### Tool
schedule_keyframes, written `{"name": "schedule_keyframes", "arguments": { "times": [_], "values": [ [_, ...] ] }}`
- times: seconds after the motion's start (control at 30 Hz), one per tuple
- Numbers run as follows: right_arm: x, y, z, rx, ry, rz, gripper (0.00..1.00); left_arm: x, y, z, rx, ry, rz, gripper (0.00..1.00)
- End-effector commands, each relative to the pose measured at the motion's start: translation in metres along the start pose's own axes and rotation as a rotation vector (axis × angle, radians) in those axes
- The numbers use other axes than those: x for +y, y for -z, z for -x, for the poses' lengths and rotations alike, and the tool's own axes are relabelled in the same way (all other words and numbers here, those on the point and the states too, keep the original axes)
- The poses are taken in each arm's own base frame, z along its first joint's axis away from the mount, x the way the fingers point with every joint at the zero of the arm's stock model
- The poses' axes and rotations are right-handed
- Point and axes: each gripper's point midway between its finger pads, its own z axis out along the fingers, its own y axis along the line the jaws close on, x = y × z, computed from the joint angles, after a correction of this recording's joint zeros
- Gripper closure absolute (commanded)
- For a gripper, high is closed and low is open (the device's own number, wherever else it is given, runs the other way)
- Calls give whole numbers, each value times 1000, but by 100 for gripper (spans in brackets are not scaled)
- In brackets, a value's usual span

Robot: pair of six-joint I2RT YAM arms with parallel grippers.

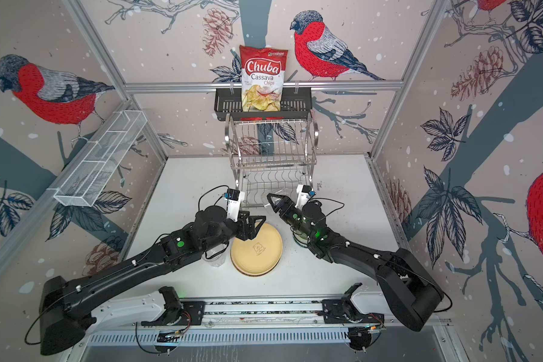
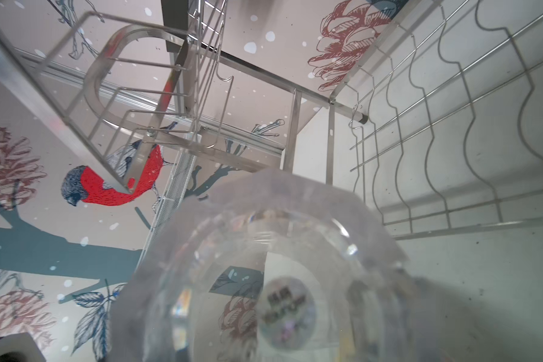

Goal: Unload the mixed dishes from the dish rack
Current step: 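Close the left gripper on the tumbler held by the right gripper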

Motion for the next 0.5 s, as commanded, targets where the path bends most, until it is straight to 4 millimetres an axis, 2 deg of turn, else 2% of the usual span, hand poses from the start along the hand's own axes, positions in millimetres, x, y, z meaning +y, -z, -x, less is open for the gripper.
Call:
{"name": "schedule_keyframes", "arguments": {
  "times": [0.0,0.27,0.47],
  "values": [
    [26,7,2,-1,-51,102,81,-19,1,13,-49,-5,-44,20],
    [44,29,0,-4,-112,179,81,-29,-5,4,-34,1,-40,19],
    [56,39,-6,10,-129,212,80,-43,-11,13,-37,-11,-63,19]
  ]
}}
